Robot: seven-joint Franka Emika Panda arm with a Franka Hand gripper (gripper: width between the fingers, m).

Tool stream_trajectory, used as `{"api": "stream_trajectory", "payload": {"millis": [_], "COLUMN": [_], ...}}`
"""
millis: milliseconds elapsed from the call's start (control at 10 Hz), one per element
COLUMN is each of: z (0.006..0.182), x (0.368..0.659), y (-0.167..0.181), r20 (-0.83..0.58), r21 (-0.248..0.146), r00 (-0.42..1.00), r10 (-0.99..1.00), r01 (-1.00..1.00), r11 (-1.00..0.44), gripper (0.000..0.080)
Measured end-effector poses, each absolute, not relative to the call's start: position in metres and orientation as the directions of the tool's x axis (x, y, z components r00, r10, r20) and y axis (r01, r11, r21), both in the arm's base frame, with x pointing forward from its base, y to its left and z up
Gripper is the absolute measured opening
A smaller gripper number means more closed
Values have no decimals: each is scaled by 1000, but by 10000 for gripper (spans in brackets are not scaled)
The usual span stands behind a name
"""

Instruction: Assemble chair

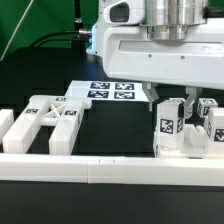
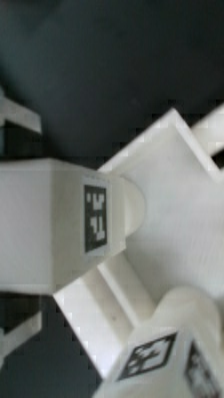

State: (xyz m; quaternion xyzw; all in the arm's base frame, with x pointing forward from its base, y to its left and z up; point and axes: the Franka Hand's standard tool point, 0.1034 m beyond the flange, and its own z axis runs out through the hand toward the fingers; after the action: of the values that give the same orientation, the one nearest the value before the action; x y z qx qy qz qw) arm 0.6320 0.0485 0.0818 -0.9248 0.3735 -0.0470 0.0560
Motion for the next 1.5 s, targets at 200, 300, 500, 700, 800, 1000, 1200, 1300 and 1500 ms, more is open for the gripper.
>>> {"api": "stream_trajectory", "payload": {"millis": [200, 300, 500, 700, 800, 1000, 1200, 1300, 1500], "z": [82, 82, 82, 82, 82, 81, 81, 80, 80], "x": [632, 632, 632, 631, 631, 631, 631, 630, 630], "y": [49, 51, 52, 52, 53, 52, 51, 53, 53], "r20": [15, 4, -28, -39, -39, -31, -16, -8, 19], "r21": [-147, -147, -143, -140, -140, -141, -142, -139, -136], "r00": [573, 514, 367, 321, 324, 374, 469, 529, 680], "r10": [-819, -858, -930, -946, -945, -927, -883, -849, -733], "r01": [-809, -848, -922, -940, -938, -920, -875, -841, -724], "r11": [-569, -509, -360, -312, -316, -366, -463, -523, -676], "gripper": [287, 287, 287, 287, 353, 553, 643, 648, 649]}}
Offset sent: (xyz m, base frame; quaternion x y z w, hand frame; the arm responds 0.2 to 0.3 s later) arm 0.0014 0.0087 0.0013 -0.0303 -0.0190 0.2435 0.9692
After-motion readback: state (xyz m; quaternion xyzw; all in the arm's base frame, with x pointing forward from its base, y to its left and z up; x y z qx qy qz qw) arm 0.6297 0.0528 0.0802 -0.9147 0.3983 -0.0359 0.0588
